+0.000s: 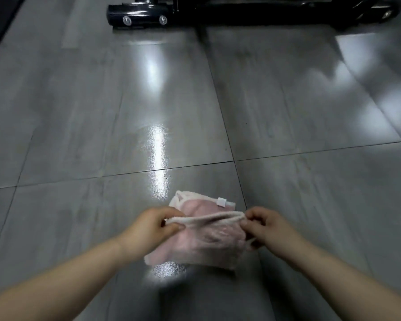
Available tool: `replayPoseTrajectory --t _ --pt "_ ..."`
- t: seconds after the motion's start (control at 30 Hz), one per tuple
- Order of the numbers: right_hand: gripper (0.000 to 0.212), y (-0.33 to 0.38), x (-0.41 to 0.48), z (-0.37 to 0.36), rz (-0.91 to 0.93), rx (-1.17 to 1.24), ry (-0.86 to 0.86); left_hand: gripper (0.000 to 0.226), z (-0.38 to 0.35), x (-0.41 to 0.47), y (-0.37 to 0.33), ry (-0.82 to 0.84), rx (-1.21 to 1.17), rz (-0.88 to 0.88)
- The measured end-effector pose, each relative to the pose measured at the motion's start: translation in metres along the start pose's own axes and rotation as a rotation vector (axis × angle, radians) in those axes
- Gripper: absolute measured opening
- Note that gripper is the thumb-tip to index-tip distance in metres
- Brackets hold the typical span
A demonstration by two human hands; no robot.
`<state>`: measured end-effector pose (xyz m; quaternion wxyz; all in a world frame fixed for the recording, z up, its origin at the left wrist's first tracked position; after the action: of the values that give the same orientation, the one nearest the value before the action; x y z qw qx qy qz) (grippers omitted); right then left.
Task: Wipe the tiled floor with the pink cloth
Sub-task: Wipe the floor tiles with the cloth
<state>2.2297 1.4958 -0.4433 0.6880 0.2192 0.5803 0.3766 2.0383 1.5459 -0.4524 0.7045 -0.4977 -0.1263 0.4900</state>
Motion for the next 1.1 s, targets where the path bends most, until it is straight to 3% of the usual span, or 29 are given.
replayPoseTrajectory --t 0.1,0.2,0.33,0.4,0.5,0.63,0.7,0.77,0.87,0.9,0.97,1.03,1.1 --pt "0.008 -0.005 0.051 0.005 0.062 -0.202 -0.237 0.044 -0.006 0.038 0.026 -0.084 0.099 0.018" --pt "0.059 -0.007 0.071 -0.018 0.208 -0.969 -0.394 0.061 0.006 0.051 0.056 -0.243 0.303 0.137" --pt "0.063 -0.051 0.074 -0.103 0.625 -1.391 -0.057 0.056 0.049 0.021 0.11 -0.548 0.591 0.256" --pt "0.061 -0.067 0.084 -0.114 0.655 -1.385 0.04 0.05 0.075 0.01 0.151 -0.604 0.548 0.459" --pt "0.052 -0.069 0.114 -0.089 0.621 -1.312 -0.123 0.06 0.095 0.004 0.197 -0.579 0.551 0.636" --pt "0.061 -0.036 0.155 -0.014 0.186 -0.981 -0.604 0.083 0.097 0.006 0.208 -0.573 0.602 0.642" --pt "0.059 -0.017 0.18 0.001 -0.155 -0.674 -0.736 0.088 0.098 0.008 0.208 -0.567 0.613 0.642" --pt "0.058 0.009 0.21 -0.015 -0.293 -0.552 -0.778 0.087 0.097 0.008 0.211 -0.556 0.62 0.648" --pt "0.059 0.061 0.248 -0.103 -0.056 -0.843 -0.579 0.082 0.097 0.008 0.218 -0.561 0.624 0.651" --pt "0.058 0.077 0.253 -0.143 0.098 -0.941 -0.456 0.08 0.097 0.008 0.22 -0.554 0.627 0.66" --pt "0.052 0.102 0.255 -0.212 0.589 -1.062 -0.236 0.078 0.098 0.009 0.22 -0.521 0.642 0.641" --pt "0.048 0.12 0.265 -0.224 0.92 -1.166 -0.052 0.079 0.098 0.009 0.22 -0.505 0.619 0.635" --pt "0.053 0.132 0.295 -0.181 0.944 -1.186 -0.174 0.077 0.1 0.009 0.22 -0.51 0.583 0.637"
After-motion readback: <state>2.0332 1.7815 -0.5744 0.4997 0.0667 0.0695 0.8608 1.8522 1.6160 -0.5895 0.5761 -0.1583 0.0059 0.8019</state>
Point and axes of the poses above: each hand's wrist, its own x-axis towards the middle knuckle, its own z-axis out of the back of the hand, y = z × x, the point moved 7 cm from there along x, towards the middle knuckle, and after that the axes turned 2 degrees about -y, right-handed, at the moved point
